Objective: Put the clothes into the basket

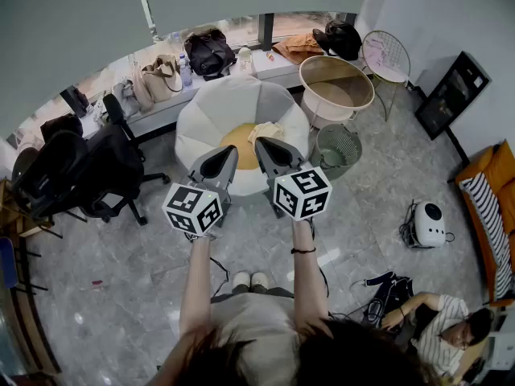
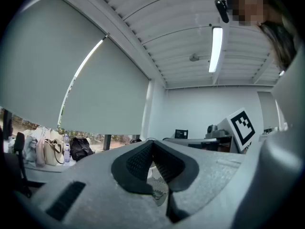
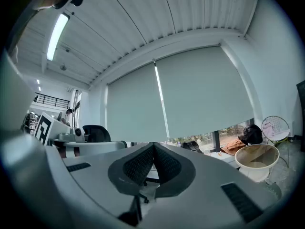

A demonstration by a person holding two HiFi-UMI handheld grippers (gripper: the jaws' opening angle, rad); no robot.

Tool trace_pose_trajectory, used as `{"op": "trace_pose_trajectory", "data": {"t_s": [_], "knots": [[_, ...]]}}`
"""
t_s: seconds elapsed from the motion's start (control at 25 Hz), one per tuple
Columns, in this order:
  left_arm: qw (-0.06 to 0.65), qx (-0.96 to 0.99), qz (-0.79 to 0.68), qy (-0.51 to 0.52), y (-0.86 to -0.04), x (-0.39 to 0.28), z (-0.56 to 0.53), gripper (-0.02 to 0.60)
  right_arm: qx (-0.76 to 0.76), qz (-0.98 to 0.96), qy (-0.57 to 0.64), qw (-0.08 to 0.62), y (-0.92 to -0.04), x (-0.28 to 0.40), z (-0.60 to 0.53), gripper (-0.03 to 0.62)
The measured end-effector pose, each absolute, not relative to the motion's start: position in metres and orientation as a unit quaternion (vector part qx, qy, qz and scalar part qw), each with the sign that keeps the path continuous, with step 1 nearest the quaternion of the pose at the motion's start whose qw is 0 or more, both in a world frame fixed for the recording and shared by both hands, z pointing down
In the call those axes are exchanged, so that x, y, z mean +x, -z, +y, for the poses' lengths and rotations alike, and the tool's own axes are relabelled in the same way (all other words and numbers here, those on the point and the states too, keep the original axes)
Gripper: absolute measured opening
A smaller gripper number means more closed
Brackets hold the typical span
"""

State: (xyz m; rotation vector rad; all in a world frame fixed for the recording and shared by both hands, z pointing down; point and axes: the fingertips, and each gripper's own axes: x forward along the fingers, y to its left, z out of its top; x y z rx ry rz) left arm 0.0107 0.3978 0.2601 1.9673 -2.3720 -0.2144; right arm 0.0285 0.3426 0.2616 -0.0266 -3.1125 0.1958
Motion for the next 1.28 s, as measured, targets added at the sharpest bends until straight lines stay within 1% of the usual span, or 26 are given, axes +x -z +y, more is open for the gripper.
{"op": "trace_pose_trajectory", "data": {"t_s": [0.68,1.04,1.16,1.28], "knots": [[0.039,0.638,-0.766,0.070,-0.272,0.041,0.376,0.011,-0.006,-0.997,-0.081,0.010,-0.269,0.056,0.318,0.008],[0.053,0.635,-0.766,0.081,-0.278,0.038,0.375,0.011,-0.010,-0.995,-0.093,0.021,-0.280,0.058,0.310,0.008],[0.058,0.634,-0.768,0.074,-0.284,0.030,0.372,0.011,-0.011,-0.994,-0.106,0.013,-0.281,0.050,0.307,0.008],[0.060,0.637,-0.766,0.068,-0.287,0.016,0.364,0.011,-0.011,-0.994,-0.103,0.021,-0.287,0.037,0.301,0.008]]}}
